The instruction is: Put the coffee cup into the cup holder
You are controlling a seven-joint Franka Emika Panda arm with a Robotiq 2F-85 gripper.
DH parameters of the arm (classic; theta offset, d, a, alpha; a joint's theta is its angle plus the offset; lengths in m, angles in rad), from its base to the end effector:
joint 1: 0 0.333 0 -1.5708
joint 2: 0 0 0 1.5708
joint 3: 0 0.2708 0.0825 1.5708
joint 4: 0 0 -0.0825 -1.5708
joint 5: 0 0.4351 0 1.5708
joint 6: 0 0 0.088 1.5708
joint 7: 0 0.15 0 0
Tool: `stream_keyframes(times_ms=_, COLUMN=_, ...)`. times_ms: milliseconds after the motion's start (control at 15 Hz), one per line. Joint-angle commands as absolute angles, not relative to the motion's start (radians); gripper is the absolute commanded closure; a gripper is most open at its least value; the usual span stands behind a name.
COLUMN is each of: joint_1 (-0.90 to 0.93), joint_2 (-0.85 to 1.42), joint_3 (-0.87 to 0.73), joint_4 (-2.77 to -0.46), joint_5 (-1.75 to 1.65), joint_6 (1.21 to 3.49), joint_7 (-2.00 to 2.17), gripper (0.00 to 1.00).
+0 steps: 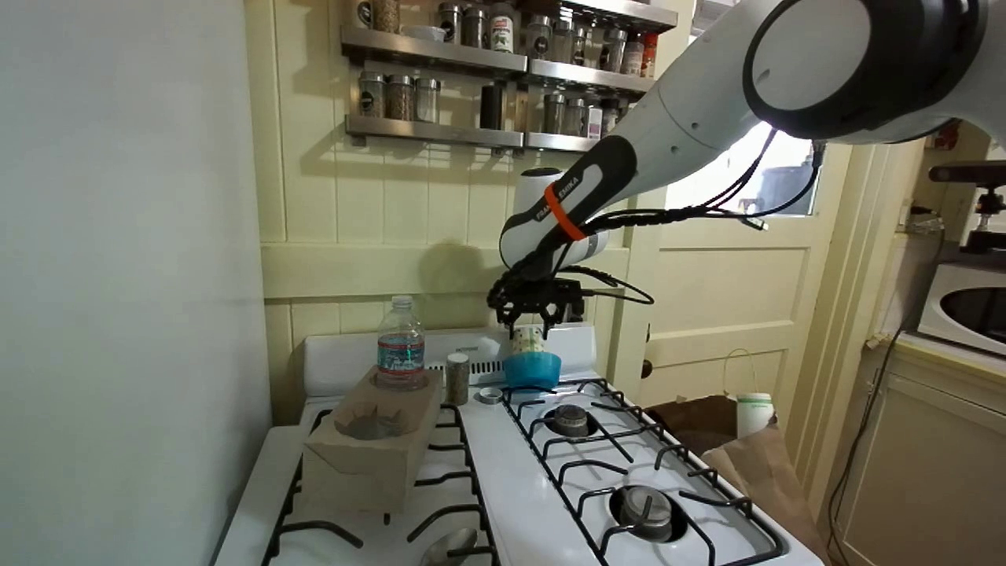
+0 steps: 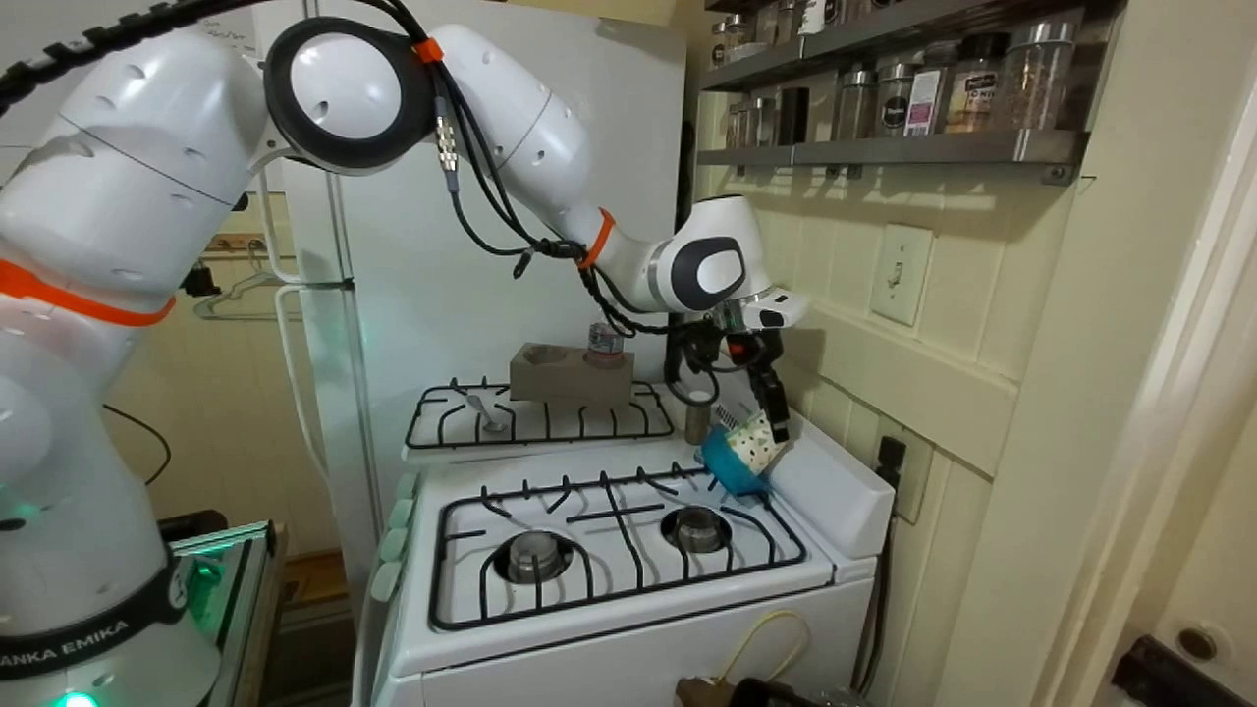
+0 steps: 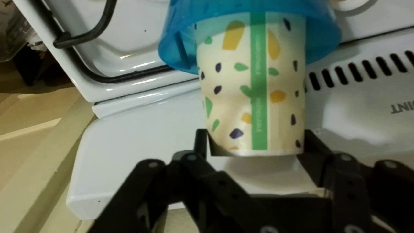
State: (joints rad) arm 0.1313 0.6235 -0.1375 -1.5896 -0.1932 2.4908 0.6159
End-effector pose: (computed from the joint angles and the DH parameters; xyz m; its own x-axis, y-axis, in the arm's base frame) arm 0.7497 -0.0006 0.1944 0.8507 -0.3998 0.3411 -0.4391 -0.8974 0.0432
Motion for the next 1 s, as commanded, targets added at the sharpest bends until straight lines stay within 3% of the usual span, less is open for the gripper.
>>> stream_keyframes(times_ms=0, joint_1=0.148, joint_2=0.643, joint_3=-0.156, joint_4=-1.571, joint_5=-0.192, joint_6=2.493, joint_7=0.596, gripper=0.58)
stream_keyframes(times_ms=200, joint_1=0.154, joint_2=0.591, joint_3=-0.167, joint_4=-1.603, joint_5=-0.199, joint_6=2.466, joint_7=0.593, gripper=0.63)
stream_keyframes(times_ms=600, joint_1=0.193, joint_2=0.382, joint_3=-0.256, joint_4=-1.753, joint_5=-0.317, joint_6=2.499, joint_7=0.669, gripper=0.63)
stream_keyframes(times_ms=933, joint_1=0.145, joint_2=0.235, joint_3=-0.198, joint_4=-1.873, joint_5=-0.290, joint_6=2.505, joint_7=0.612, gripper=0.63)
